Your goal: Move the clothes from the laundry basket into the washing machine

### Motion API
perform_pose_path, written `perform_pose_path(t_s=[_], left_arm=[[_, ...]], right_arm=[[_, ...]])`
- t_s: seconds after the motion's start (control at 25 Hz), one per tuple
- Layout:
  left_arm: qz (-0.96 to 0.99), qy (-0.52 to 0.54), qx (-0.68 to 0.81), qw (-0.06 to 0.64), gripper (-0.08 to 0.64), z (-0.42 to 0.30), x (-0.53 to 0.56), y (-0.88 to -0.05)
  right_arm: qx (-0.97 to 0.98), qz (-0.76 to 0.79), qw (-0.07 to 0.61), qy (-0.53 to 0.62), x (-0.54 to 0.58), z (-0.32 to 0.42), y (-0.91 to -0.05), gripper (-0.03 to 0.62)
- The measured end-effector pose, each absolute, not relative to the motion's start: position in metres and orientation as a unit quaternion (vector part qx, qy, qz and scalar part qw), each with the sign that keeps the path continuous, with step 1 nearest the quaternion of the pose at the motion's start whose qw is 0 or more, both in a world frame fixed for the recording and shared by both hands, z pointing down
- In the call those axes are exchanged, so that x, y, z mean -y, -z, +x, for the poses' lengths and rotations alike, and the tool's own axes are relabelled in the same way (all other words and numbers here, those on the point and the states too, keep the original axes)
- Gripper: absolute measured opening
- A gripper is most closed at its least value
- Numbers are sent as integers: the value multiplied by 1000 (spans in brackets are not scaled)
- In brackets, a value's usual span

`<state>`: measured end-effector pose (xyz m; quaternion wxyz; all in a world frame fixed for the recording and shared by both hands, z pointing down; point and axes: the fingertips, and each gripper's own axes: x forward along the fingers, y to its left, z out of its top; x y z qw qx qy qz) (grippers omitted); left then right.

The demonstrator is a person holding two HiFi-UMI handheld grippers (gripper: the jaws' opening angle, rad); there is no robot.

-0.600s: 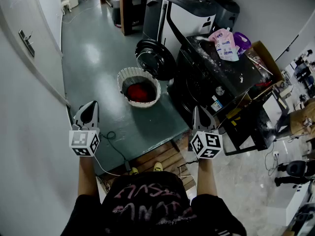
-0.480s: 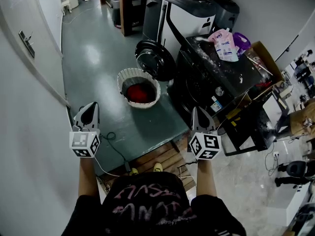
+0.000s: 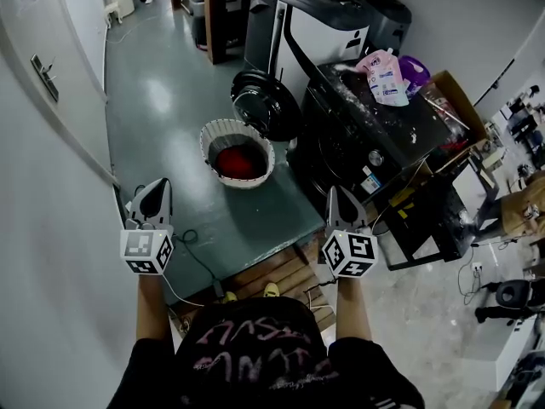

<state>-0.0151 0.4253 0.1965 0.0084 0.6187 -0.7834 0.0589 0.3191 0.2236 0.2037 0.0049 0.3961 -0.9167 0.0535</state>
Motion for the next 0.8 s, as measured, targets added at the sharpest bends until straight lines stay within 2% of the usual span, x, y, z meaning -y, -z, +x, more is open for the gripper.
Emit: perform_pose_path(t_s=[0.12, 0.24, 0.4, 0.48, 0.8], left_arm=[[619, -54, 783, 5, 11, -12, -424, -192], [623, -50, 781, 9, 30, -10, -423, -193], [629, -53, 776, 7, 88, -6, -420, -192], [630, -53, 774, 8, 131, -5, -417, -193], [633, -52, 772, 7, 197, -3, -413, -192]], right_arm=[[916, 398, 2, -54, -224, 322, -203, 6], [915, 399, 0, -58, -224, 324, -203, 34], [917, 394, 1, -60, -225, 324, -205, 123], [918, 392, 1, -61, -225, 323, -206, 150], [927, 370, 6, -67, -226, 316, -209, 249]])
